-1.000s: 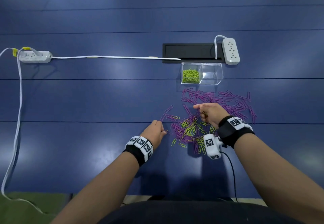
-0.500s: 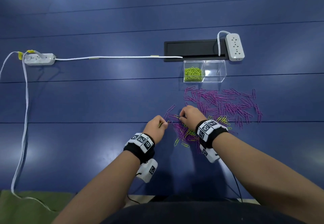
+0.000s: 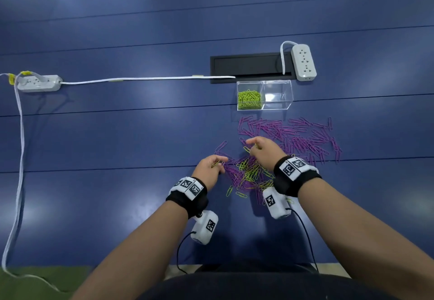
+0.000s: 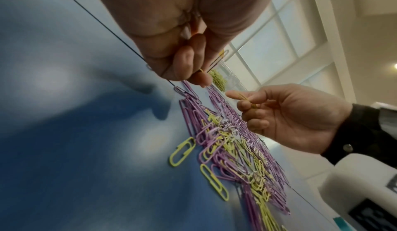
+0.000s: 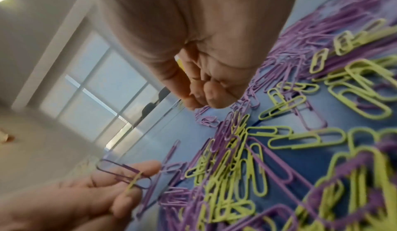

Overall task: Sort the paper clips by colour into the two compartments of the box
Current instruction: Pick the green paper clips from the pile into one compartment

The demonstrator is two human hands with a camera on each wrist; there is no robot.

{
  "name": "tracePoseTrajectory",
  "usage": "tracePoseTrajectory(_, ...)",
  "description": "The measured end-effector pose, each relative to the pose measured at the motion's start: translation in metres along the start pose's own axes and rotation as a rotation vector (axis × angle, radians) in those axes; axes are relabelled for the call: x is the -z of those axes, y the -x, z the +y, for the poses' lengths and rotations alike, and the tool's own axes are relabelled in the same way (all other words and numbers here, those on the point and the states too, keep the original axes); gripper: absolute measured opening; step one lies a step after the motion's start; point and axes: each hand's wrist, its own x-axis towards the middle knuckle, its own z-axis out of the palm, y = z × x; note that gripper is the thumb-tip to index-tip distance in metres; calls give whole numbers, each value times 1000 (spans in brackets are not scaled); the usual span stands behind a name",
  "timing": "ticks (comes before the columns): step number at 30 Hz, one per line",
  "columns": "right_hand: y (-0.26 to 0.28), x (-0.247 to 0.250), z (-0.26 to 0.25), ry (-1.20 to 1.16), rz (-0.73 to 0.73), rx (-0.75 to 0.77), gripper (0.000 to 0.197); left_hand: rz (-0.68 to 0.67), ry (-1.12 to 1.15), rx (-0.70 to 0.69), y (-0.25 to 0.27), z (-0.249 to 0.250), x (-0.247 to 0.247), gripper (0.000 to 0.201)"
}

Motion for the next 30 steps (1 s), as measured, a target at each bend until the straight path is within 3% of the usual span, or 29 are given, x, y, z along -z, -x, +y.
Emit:
tracePoseTrajectory(6,18,-7,1,-678,-147,-203,24,-15,-26,-9,-2,9,-13,28)
tracePoseTrajectory(8,24,-16,0,-726,-207,-223,27,-10,-70,-36,0,14,-17,24)
tracePoseTrajectory(13,28,-33,0,-815,-219,-239,15,40,-194,-79,5,21,-24,21)
tracePoseTrajectory(15,27,-35,1,-762,-186,-258,26,31,-321,-124,8,24,-24,21)
tracePoseTrajectory(18,25,-33,3,-425,-151,-156,30,-23,-427,-139,11,27,-26,23)
tracePoseTrajectory(20,26,-30,3,-227,-126,-93,26,12,-471,-105,10,27,-26,27)
tracePoseTrajectory(23,29,-23,3,-122,-89,-41,28,89,-485,-67,8,23,-21,31)
tracePoseTrajectory(26,28,-8,10,-56,-47,-51,24,153,-331,3,2,15,-17,28)
tracePoseTrajectory(30,22,20,20,-5,64,-54,30,151,120,152,-7,13,-17,30)
